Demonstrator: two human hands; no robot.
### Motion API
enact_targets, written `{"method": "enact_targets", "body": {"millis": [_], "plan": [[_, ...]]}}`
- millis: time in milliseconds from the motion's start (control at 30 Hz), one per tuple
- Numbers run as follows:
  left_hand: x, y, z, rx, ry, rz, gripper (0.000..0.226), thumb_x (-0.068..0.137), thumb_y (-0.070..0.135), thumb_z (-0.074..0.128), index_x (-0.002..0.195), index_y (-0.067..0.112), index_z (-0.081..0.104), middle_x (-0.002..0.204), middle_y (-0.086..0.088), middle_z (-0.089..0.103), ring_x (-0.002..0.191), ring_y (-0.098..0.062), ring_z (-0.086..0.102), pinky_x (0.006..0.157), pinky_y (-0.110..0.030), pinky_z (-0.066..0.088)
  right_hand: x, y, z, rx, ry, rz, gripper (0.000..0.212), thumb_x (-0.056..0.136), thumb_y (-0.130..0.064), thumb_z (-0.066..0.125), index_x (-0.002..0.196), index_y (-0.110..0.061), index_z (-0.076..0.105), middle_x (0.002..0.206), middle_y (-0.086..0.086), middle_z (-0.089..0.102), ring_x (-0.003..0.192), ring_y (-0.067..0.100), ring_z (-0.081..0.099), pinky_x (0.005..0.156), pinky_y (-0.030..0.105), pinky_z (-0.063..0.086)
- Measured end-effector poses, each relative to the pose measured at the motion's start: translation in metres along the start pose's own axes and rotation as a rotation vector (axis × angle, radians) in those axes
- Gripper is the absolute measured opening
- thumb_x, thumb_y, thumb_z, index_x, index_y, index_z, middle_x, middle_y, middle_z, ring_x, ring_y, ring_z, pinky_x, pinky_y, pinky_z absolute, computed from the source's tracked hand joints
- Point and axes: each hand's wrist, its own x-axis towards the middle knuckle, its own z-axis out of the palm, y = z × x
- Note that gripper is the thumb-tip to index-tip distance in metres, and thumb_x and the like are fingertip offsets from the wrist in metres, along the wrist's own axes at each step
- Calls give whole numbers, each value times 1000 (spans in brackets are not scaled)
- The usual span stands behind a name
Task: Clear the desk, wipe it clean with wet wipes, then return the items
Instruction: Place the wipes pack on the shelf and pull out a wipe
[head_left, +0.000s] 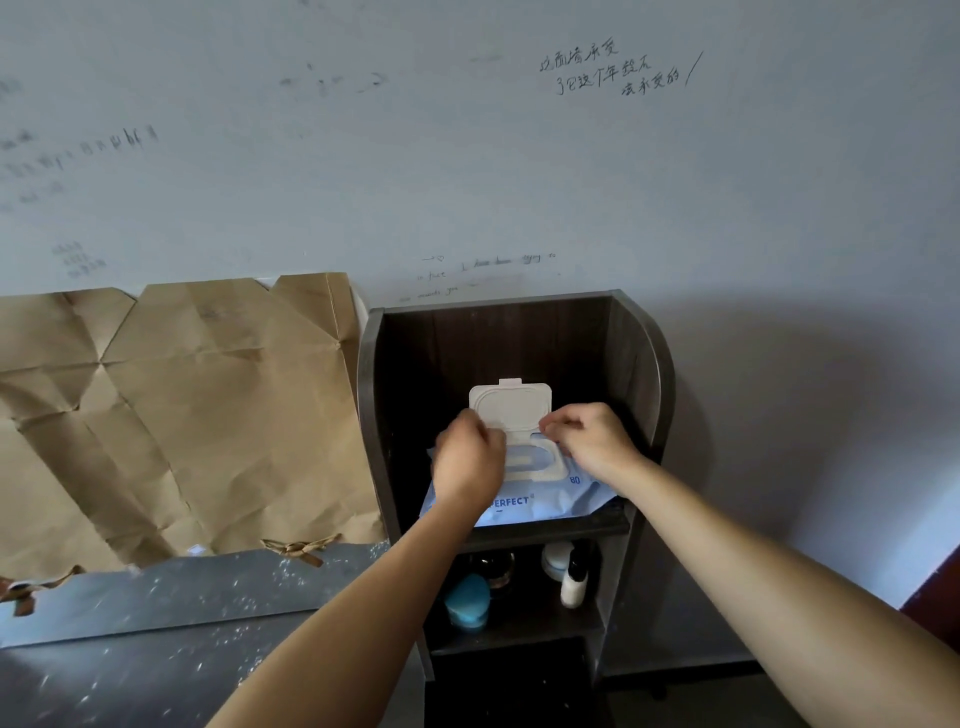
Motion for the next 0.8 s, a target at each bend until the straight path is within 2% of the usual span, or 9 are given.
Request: {"method": "enact_targets", "body": {"millis": [67, 133, 200, 300, 433, 533, 633, 800], "plan": [[-2, -9, -7, -166, 69, -57, 17, 93, 18, 47, 84, 5, 51, 71, -5, 54, 67, -23, 54, 52, -29, 38, -3, 0, 0, -147, -32, -79, 11, 85, -11, 66, 93, -13, 74, 95, -2, 71, 91, 11, 63, 82, 23, 49], [-6, -14, -9, -208, 65, -53, 17, 95, 17, 46, 86, 4, 51, 67, 0, 50, 60, -15, 49, 47, -25, 31, -5, -5, 2, -344, -87, -166, 12, 84, -15, 67, 93, -15, 75, 94, -6, 69, 89, 8, 61, 80, 22, 48], [-10, -20, -8, -229, 56, -52, 17, 96, 18, 47, 87, 5, 53, 66, 2, 51, 58, -12, 48, 47, -23, 30, -6, -14, 7, -539, -175, -238, 11, 83, -20, 68, 92, -20, 75, 95, -10, 69, 88, 8, 61, 80, 26, 51], [-11, -35, -5, -253, 76, -50, 17, 95, 19, 49, 86, 6, 56, 66, 3, 54, 61, -16, 50, 49, -24, 31, -3, -25, 12, -701, -295, -283, 13, 84, -27, 64, 92, -26, 74, 95, -13, 71, 89, 9, 62, 79, 34, 54], [-11, -46, -6, -267, 42, -66, 17, 96, 22, 50, 87, 8, 54, 70, 4, 54, 61, -9, 49, 52, -23, 34, 4, -34, 11, -759, -381, -247, 10, 81, -24, 65, 86, -24, 74, 90, -11, 70, 84, 11, 63, 75, 37, 56], [-10, -49, -4, -267, 46, -57, 16, 96, 22, 50, 87, 10, 53, 76, -1, 57, 65, -15, 51, 55, -26, 33, 8, -40, 10, -759, -430, -195, 6, 77, -20, 67, 79, -22, 72, 81, -9, 68, 79, 12, 63, 74, 36, 57], [-10, -52, 1, -265, 62, -49, 14, 95, 22, 51, 88, 11, 54, 79, -4, 58, 72, -21, 53, 62, -27, 34, 10, -43, 12, -747, -444, -188, 8, 76, -19, 69, 82, -22, 72, 83, -8, 68, 80, 11, 62, 73, 34, 56], [-11, -51, 1, -240, 88, -22, 14, 95, 20, 51, 88, 10, 54, 77, -3, 58, 72, -21, 54, 62, -27, 35, 16, -40, 17, -746, -473, -117, 6, 75, -18, 67, 78, -22, 71, 81, -3, 69, 79, 17, 64, 72, 38, 58]]}}
